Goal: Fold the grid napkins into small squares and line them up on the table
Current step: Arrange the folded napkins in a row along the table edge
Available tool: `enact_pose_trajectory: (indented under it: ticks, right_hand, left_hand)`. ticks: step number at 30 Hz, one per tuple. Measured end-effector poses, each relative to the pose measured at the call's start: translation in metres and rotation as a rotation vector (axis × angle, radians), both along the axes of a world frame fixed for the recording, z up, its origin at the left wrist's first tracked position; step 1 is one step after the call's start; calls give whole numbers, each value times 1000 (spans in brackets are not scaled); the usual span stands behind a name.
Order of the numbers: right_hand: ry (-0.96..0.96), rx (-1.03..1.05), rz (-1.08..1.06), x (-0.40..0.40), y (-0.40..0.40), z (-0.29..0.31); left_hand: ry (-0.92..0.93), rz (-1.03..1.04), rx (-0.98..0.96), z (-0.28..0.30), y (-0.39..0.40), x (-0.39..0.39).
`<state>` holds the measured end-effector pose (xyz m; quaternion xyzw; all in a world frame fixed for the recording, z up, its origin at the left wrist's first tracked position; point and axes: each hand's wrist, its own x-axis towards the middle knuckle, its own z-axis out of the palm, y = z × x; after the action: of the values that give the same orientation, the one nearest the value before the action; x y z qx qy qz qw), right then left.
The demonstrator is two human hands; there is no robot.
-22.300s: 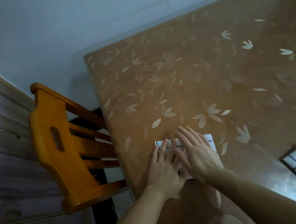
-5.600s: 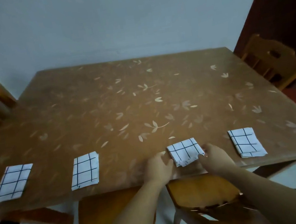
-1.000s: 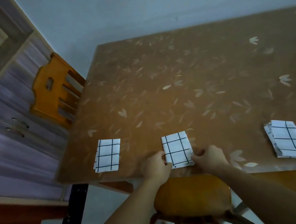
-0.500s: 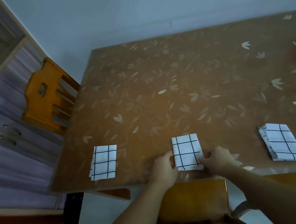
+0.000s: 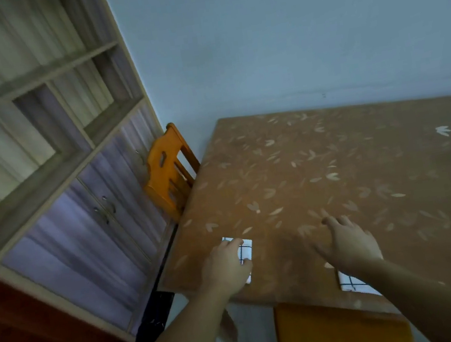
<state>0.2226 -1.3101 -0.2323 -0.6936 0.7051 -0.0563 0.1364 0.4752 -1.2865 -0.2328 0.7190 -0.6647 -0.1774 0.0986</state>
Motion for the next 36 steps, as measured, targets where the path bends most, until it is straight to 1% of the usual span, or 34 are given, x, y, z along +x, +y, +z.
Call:
enact_pose_trajectory:
  ticks: [3, 9, 14, 19, 23, 29, 33, 36]
  right_hand:
    - [33, -45, 11, 43, 10, 13]
    - [54, -89, -48, 131, 35, 24]
    - [61, -111, -45, 176, 46, 27]
    - [32, -61, -92, 181, 43, 23]
    - [6, 0, -137, 172, 29, 5]
    - [-15, 94, -165, 161, 2, -24]
    - [-30, 191, -185, 158, -6, -43]
    - [-124, 294, -254, 161, -7, -57]
  left_hand:
    - [-17, -36, -31, 9, 8, 50]
    - [-47, -104, -75, 19, 28, 149]
    - [-80, -104, -55, 24, 25, 200]
    - [-86, -135, -26, 9, 8, 202]
    - [-96, -168, 5, -4, -10, 191]
    - [-99, -158, 67, -20, -39, 176]
    - [-36, -152, 122, -40, -48, 158]
    - [48, -143, 199, -59, -51, 144]
